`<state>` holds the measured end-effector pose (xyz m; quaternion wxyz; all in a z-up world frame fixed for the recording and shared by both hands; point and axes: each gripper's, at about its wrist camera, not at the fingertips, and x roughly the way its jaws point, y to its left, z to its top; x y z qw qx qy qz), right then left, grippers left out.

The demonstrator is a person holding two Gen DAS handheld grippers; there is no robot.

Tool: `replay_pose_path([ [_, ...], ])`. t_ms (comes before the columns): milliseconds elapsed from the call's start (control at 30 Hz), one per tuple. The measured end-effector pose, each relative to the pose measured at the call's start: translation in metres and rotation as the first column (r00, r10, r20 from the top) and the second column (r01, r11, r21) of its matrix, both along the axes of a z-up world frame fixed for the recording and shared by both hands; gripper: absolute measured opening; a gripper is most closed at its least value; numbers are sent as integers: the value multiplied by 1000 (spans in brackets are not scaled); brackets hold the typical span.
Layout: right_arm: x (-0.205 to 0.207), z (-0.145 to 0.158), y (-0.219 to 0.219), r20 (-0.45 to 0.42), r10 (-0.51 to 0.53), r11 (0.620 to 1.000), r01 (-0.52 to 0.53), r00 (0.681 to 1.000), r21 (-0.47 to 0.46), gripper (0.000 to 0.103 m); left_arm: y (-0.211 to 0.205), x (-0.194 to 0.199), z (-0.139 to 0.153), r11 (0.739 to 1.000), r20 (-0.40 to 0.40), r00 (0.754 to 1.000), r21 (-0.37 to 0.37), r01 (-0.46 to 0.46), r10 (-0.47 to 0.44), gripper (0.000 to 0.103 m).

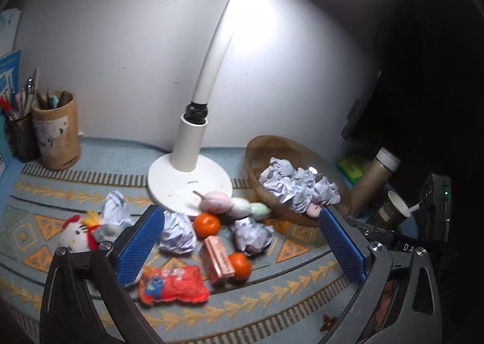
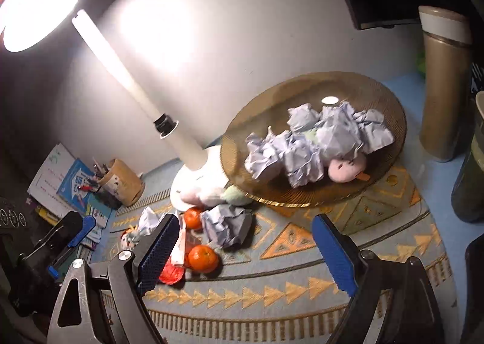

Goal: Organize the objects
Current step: 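Withdraw both grippers back over the rug toward the plush toys, then grasp the Hello Kitty plush with the left gripper while the right grasps the plaid bow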

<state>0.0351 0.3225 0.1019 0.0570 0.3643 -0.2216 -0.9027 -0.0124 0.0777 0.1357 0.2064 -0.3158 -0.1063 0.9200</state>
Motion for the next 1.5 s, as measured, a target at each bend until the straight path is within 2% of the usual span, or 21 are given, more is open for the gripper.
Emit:
replay_pose_path([
  [100, 9, -30, -31, 1, 43, 999, -43, 999, 24, 88, -37, 21, -37, 993, 40, 993, -48, -108, 110, 102],
  [200, 7, -58, -59, 26, 58, 991, -60, 998, 120, 88, -63, 29, -79, 987, 103, 982, -50, -155, 160, 102],
  [300, 8, -71, -75, 35, 47, 971, -54, 998, 231, 88, -74, 33, -106, 981, 127, 973, -66, -184, 191, 101],
  [333, 8, -70, -78, 23, 37, 963, -42, 999, 265, 88, -74, 31, -106, 984, 140, 974, -46, -173, 178, 101],
  [400, 11, -68, -82, -5, 26, 951, -23, 1000, 308, 88, -77, 35, -101, 984, 93, 980, -12, -177, 178, 101],
  [467, 10, -71, -86, 12, 38, 944, -39, 999, 328, 88, -75, 31, -104, 984, 128, 976, -27, -174, 176, 101],
  [633, 11, -70, -100, 9, 49, 912, -48, 999, 408, 88, -87, 28, -107, 982, 165, 970, 40, -187, 178, 101],
  [767, 10, -70, -105, 14, 56, 901, -56, 998, 430, 88, -99, 29, -108, 973, 180, 964, 86, -215, 197, 101],
  [867, 10, -67, -104, 12, 90, 912, -87, 996, 400, 88, -102, 27, -107, 972, 204, 955, 54, -229, 214, 101],
  [900, 9, -66, -106, 24, 118, 918, -118, 993, 378, 87, -103, 25, -105, 973, 208, 953, 14, -229, 221, 101],
  [967, 3, -57, -116, 51, 192, 935, -199, 980, 292, 65, -108, 22, -90, 971, 139, 965, -113, -210, 224, 101],
  [1033, -5, -40, -134, 28, 258, 938, -257, 966, 231, 65, -116, 17, -78, 952, 65, 976, -245, -186, 207, 101],
  [1067, -11, -33, -147, 18, 285, 934, -282, 958, 219, 65, -121, 13, -75, 948, 68, 980, -273, -162, 187, 101],
  [1167, -39, -28, -191, 27, 366, 914, -364, 930, 178, 65, -139, 0, -77, 967, 117, 983, -230, -112, 141, 101],
  [1233, -63, -36, -215, 70, 379, 908, -385, 923, 162, 65, -147, -6, -82, 969, 138, 977, -213, -129, 160, 101],
  [1333, -100, -58, -231, 148, 377, 919, -389, 914, 63, 65, -152, -10, -91, 969, 166, 971, -207, -135, 171, 101],
  [1400, -115, -70, -234, 183, 368, 926, -378, 912, 20, 62, -151, -11, -95, 968, 177, 970, -214, -130, 169, 101],
  [1433, -120, -75, -234, 199, 372, 925, -381, 906, 5, 54, -150, -12, -96, 968, 181, 970, -218, -123, 164, 101],
  [1467, -123, -78, -234, 208, 386, 920, -392, 899, -13, 39, -147, -14, -98, 968, 187, 970, -222, -115, 158, 101],
  [1500, -122, -80, -231, 204, 398, 916, -399, 894, -39, 33, -144, -15, -99, 968, 193, 970, -228, -104, 150, 101],
])
